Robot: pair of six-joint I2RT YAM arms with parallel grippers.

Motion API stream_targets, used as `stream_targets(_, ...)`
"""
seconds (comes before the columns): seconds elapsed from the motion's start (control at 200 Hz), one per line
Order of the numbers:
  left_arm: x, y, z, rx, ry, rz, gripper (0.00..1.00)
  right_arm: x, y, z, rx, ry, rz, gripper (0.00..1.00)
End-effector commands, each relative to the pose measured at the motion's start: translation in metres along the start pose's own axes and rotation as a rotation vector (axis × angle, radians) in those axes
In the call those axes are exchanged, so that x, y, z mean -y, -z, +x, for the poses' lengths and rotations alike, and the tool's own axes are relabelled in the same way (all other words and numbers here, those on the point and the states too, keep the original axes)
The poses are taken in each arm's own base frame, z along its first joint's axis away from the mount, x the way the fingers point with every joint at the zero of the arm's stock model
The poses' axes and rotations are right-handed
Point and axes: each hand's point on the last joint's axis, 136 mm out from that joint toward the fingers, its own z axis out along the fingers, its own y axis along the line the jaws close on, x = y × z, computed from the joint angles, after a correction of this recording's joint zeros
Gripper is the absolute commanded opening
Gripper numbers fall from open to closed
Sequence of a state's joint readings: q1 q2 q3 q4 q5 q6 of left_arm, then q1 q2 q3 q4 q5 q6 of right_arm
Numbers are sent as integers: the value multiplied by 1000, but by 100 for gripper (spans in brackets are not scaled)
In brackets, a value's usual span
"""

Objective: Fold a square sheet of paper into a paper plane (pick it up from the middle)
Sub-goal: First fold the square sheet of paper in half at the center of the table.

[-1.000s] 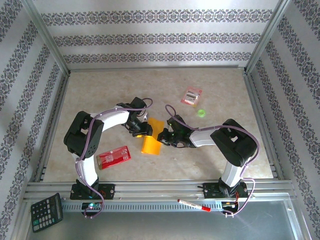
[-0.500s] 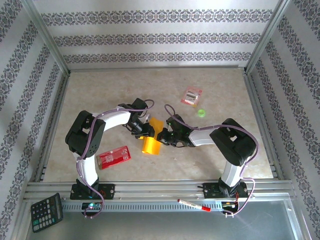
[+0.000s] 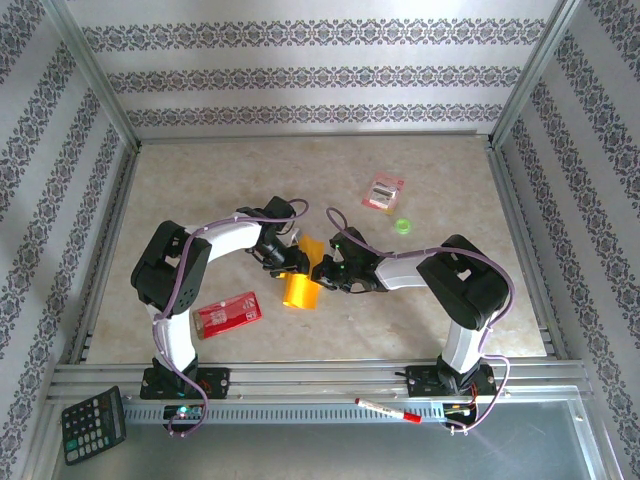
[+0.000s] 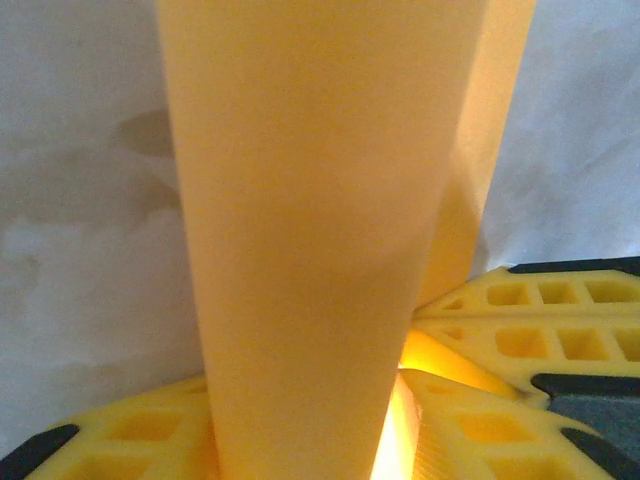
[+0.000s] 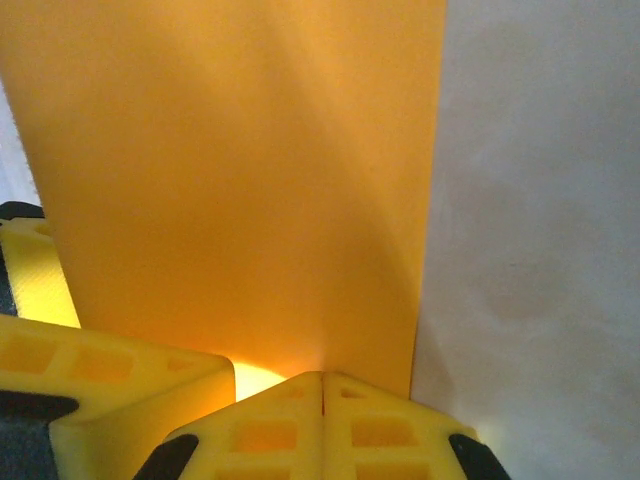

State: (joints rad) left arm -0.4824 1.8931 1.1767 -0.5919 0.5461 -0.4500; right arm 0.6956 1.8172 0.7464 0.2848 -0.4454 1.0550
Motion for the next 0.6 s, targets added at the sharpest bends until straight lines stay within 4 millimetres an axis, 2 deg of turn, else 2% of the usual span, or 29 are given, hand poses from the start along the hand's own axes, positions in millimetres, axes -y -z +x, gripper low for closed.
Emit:
stream_targets(0.0,-13,17,-1,36,20,-65,48,99,-13,47,-127,-88,310,0)
stream_targets(0.07,-13,28,-6,80,26,-65,50,102,-12,48,-129,-92,320,0)
stream_targets(0.18,-1,46,-9,149,26,-24,51,103,-12,49,-131,-91,323,0)
stream_targets(0.285,16,57,-10,194,32,61,45,106,-12,49,-130,-92,328,0)
stream_targets(0.395,40,55,-12,185,46,210,30,107,-11,50,-130,-92,331,0)
stream_targets(0.485,53,47,-13,159,43,274,24,108,-10,50,-127,-92,333,0)
stream_targets(0.595,50,34,-16,137,52,262,19,108,-9,50,-127,-91,334,0)
